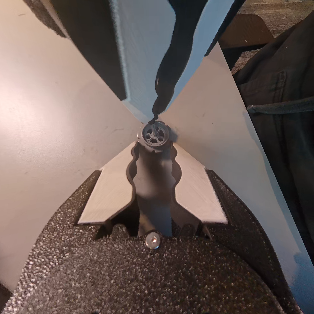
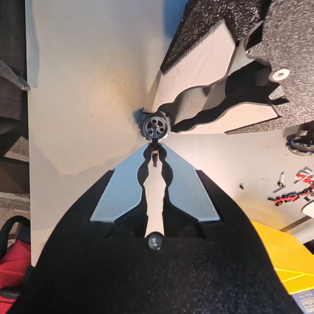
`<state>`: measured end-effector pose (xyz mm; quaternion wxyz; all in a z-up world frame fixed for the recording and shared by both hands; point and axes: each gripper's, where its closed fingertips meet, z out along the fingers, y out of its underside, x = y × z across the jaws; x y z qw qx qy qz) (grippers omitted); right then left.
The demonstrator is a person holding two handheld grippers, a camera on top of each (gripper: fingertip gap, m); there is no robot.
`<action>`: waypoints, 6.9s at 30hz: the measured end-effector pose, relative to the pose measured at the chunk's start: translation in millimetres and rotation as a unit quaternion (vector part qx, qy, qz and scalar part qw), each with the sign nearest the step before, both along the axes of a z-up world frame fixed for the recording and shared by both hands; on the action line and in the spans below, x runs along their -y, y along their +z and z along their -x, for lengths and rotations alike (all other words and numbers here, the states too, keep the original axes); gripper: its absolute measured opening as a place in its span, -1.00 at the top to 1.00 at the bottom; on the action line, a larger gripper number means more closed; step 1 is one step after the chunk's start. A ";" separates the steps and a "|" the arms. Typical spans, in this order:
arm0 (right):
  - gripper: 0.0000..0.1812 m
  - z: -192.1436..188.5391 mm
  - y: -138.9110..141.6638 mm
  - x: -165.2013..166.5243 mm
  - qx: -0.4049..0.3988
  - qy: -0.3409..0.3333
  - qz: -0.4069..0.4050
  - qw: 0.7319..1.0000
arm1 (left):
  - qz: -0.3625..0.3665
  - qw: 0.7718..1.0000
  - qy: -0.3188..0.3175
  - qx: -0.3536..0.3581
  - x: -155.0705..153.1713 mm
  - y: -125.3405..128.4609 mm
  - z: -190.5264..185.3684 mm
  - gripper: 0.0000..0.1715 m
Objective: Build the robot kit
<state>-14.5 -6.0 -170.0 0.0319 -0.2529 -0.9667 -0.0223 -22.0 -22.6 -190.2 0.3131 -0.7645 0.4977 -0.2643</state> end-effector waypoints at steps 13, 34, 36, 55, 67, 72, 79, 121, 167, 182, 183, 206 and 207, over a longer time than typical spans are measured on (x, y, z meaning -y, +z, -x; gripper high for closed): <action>0.93 10.0 22.5 4.3 -0.093 -0.141 0.145 0.975 | -0.022 0.997 -0.015 0.076 3.0 33.2 -2.7 0.75; 0.81 21.5 78.4 17.6 -0.270 -0.210 0.321 0.883 | -0.080 0.974 -0.014 0.213 -0.3 84.4 -4.3 1.00; 0.81 21.3 82.9 15.3 -0.279 -0.211 0.322 0.880 | -0.081 0.972 -0.015 0.220 -0.1 86.7 -3.7 1.00; 0.93 9.4 30.2 7.0 -0.219 -0.288 0.265 0.894 | -0.052 0.996 -0.007 0.077 -5.3 34.4 4.5 0.40; 0.93 8.2 7.6 11.5 -0.199 -0.298 0.240 0.902 | -0.044 0.999 -0.028 -0.006 -0.8 2.6 -2.1 0.52; 0.93 9.6 7.5 12.4 -0.200 -0.293 0.229 0.906 | -0.042 0.999 -0.027 -0.011 0.7 0.8 -3.1 0.59; 0.93 10.4 7.6 12.4 -0.216 -0.303 0.229 0.900 | -0.032 0.999 -0.017 -0.010 0.5 0.0 -2.9 0.59; 0.93 -0.2 -2.4 5.8 -0.077 -0.097 0.105 0.987 | -0.019 1.000 -0.011 -0.007 1.0 -0.4 -1.1 0.60; 0.84 8.2 35.7 -24.7 -0.364 -0.252 0.409 0.798 | -0.011 0.985 0.116 -0.128 -20.0 6.2 47.3 0.94; 0.52 11.8 -11.0 16.7 -0.266 -0.247 0.311 0.878 | 0.018 0.991 0.095 -0.096 -15.5 -2.0 37.0 0.93; 0.51 13.6 -11.8 16.3 -0.265 -0.254 0.309 0.878 | 0.019 0.991 0.094 -0.092 -14.7 -1.7 36.8 0.91; 0.54 19.3 20.4 5.8 -0.360 -0.228 0.299 0.854 | 0.145 0.985 0.076 0.046 -10.7 6.4 32.3 0.90; 0.54 20.3 23.3 4.7 -0.370 -0.229 0.299 0.849 | 0.160 0.983 0.075 0.056 -11.0 6.2 32.3 0.90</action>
